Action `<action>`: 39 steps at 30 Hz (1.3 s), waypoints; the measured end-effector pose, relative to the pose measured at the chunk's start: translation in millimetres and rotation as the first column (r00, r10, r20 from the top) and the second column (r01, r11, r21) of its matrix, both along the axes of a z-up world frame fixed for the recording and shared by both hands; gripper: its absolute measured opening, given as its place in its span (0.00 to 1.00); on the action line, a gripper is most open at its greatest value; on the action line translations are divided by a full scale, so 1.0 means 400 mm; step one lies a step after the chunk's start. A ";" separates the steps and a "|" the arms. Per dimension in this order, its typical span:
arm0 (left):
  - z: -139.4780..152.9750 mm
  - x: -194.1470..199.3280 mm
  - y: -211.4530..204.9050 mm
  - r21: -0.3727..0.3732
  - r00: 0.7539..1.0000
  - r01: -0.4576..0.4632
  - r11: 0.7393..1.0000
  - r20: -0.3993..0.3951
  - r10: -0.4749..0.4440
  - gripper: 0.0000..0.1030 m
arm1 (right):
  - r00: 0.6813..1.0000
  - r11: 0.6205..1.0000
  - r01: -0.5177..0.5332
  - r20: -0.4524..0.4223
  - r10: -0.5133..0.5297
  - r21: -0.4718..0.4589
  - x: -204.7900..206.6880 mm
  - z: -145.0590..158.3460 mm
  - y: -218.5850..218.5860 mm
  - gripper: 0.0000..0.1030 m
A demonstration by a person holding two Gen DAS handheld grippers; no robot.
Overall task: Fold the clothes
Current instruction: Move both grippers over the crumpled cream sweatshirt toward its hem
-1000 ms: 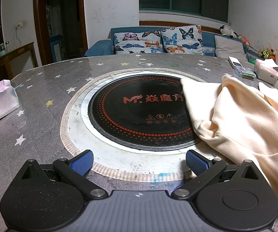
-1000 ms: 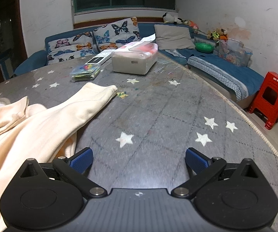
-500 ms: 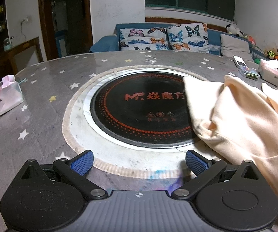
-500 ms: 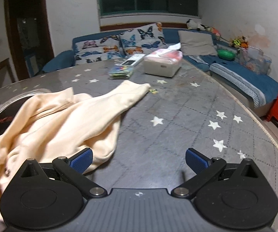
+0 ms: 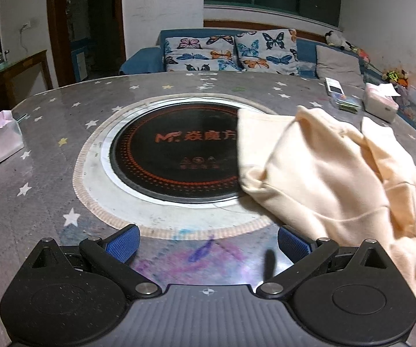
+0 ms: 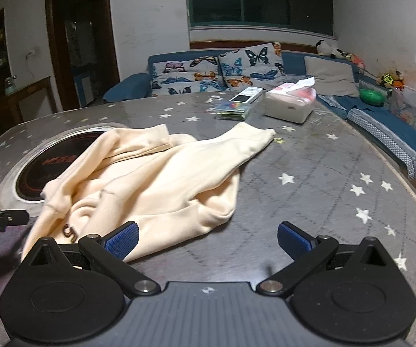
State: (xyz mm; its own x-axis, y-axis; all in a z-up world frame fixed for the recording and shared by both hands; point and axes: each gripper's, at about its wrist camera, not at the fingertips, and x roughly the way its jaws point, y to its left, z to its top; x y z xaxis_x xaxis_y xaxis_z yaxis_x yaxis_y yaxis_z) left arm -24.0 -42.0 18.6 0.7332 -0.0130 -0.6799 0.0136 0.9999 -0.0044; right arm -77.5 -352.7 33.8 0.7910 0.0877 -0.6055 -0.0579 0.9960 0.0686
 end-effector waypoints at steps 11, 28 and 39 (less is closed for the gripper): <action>0.012 -0.022 -0.050 0.013 0.999 0.043 0.999 -0.012 -0.043 1.00 | 1.000 0.999 -0.021 -0.003 0.021 0.024 -0.031 -0.002 0.017 1.00; 0.039 -0.047 -0.095 0.021 0.996 0.089 0.996 -0.007 -0.089 1.00 | 0.999 0.998 -0.043 0.005 0.043 0.033 -0.056 0.009 0.046 1.00; 0.050 -0.042 -0.116 0.026 0.994 0.113 0.993 -0.003 -0.113 1.00 | 0.999 0.999 -0.048 0.004 0.048 0.026 -0.048 0.012 0.050 1.00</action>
